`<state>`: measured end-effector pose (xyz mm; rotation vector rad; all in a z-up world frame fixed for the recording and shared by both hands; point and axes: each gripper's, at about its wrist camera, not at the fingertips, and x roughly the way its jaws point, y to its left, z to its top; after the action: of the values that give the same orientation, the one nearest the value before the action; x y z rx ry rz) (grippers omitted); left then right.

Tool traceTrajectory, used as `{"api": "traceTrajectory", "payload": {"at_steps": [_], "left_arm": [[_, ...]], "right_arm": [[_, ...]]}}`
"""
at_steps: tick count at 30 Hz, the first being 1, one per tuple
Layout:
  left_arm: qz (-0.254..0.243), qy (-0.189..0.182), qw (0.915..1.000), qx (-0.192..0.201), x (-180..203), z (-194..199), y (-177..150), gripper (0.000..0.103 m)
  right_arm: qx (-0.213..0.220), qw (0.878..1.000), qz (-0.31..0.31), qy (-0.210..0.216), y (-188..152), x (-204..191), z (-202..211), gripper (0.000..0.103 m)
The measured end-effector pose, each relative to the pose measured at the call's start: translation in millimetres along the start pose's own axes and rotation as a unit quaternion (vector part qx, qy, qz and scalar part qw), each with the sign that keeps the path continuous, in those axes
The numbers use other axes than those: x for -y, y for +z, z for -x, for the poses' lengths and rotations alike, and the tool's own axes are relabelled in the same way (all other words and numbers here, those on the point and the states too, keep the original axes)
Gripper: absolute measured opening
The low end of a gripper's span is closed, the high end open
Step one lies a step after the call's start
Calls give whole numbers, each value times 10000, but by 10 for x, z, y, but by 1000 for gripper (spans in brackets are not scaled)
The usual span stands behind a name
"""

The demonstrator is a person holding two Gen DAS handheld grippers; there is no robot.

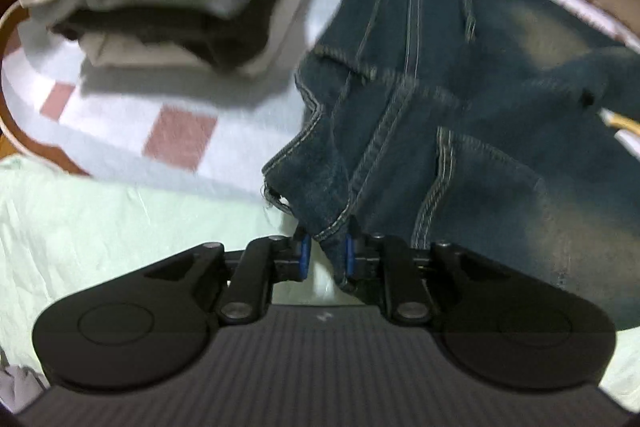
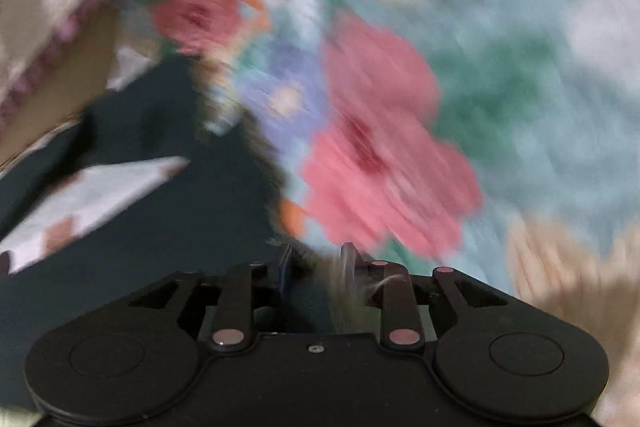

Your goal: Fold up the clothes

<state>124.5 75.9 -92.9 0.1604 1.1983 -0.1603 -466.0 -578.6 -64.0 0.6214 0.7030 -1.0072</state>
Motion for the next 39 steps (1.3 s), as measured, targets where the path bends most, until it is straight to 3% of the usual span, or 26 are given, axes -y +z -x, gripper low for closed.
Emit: {"api": "traceTrajectory", "payload": {"at_steps": [3, 9, 12, 13, 15, 16, 19, 23, 27, 30, 33, 34, 36, 39], "left_arm": [[108, 19, 9998, 159, -23, 68, 3, 23], [498, 54, 9977, 466, -74, 394, -103, 29], [465, 68, 9941, 974, 77, 719, -290, 34], [379, -23, 9922, 1190, 157, 825, -388, 35], [207, -204, 9864, 1621, 317, 1038, -584, 47], [75, -322, 9836, 1775, 412, 1120, -664, 47], [-740, -881, 9792, 1670, 857, 1109, -714, 47], [-1698, -1673, 9613, 1380, 1527, 942, -736, 51], [-2572, -2237, 9348, 998, 2243, 602, -806, 53], [-3253, -2443, 9124, 463, 2763, 337, -907, 53], [-3605, -2485, 8986, 291, 3110, 179, -954, 53], [-3686, -2476, 8957, 237, 3212, 125, -962, 54], [-3592, -2326, 9036, 215, 3290, 43, -932, 54], [-3449, -2045, 9157, 267, 3336, -34, -899, 54]], "right_arm": [[183, 9991, -388, 48, -190, 108, 120, 39], [482, 9931, -1048, 201, -559, 281, 396, 40], [287, 9919, -1148, 467, -693, 175, 549, 43], [227, 9913, -1193, 507, -761, 116, 585, 44], [135, 9903, -1221, 644, -893, -19, 651, 45], [125, 9907, -1133, 739, -946, -105, 683, 45], [44, 9926, -526, 1096, -1060, -470, 778, 45], [-188, 9831, 852, 1611, -1057, -1162, 754, 45], [-108, 9730, 1927, 1269, -1138, -1671, 551, 55], [-176, 9762, 1816, 1170, -1037, -1734, 329, 52], [-329, 9804, 1604, 1093, -868, -1747, 154, 51], [-375, 9809, 1565, 1092, -828, -1747, 107, 51], [-437, 9814, 1526, 1081, -762, -1721, 21, 48], [-270, 9917, 1068, 656, -671, -1463, 62, 49]]}}
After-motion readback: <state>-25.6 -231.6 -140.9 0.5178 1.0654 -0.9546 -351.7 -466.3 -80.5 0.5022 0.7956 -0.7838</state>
